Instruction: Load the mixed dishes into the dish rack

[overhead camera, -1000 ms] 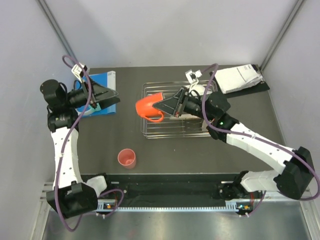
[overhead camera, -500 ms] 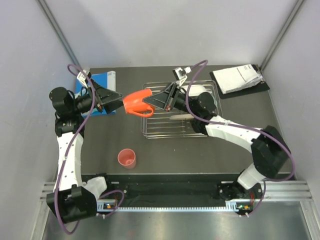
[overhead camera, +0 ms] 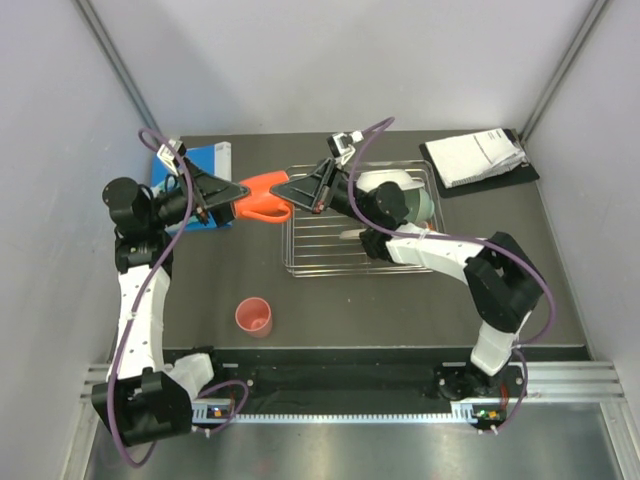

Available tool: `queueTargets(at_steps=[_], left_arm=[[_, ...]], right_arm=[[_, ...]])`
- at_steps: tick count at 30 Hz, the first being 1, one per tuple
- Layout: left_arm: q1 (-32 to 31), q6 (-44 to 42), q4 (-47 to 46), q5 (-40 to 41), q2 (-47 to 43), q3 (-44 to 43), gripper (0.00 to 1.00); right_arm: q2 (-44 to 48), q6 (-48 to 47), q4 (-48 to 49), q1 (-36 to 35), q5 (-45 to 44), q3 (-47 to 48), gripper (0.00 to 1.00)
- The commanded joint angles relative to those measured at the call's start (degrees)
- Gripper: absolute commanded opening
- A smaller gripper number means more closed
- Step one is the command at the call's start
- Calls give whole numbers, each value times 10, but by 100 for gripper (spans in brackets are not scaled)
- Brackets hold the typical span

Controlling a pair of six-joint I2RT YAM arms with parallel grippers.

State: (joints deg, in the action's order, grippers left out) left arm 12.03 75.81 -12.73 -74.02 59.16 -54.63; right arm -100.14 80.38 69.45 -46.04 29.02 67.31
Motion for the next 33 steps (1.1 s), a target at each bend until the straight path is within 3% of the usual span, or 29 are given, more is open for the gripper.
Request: queueTargets(at_steps=[1,15,16,21,22,23,25,28,29,33], left_arm=[[-3,15,-45,7,-4,-2,99],[-13,13,-56,15,-1,5,96],[-14,11,-58,15,0,5,90],[-15,-3,-46,22,3,1,13],[-16,-8,-39,23,3,-1,6],[-16,-20,-33,23,3,-6,1],[-16,-36,-10,23,5,-14,0],[-15,-48,1,22,7,-23,0],[-15,-52,3,22,10,-28,0],[-15,-63,11,22,13,-37,0]], right_arm=[[-14,19,179,-16,-30,48,0],[-69,27,187,-38,-19,116,0],[-68,26,185,-40,-19,116,0],[-67,28,184,-40,-12,114,0],[-67,28,181,-41,-11,113,0],[-63,28,177,-41,-6,112,0],[-58,21,166,-39,-2,104,0],[-41,10,141,-30,7,79,27],[-32,11,139,-26,6,70,44],[-5,14,143,0,3,16,49]])
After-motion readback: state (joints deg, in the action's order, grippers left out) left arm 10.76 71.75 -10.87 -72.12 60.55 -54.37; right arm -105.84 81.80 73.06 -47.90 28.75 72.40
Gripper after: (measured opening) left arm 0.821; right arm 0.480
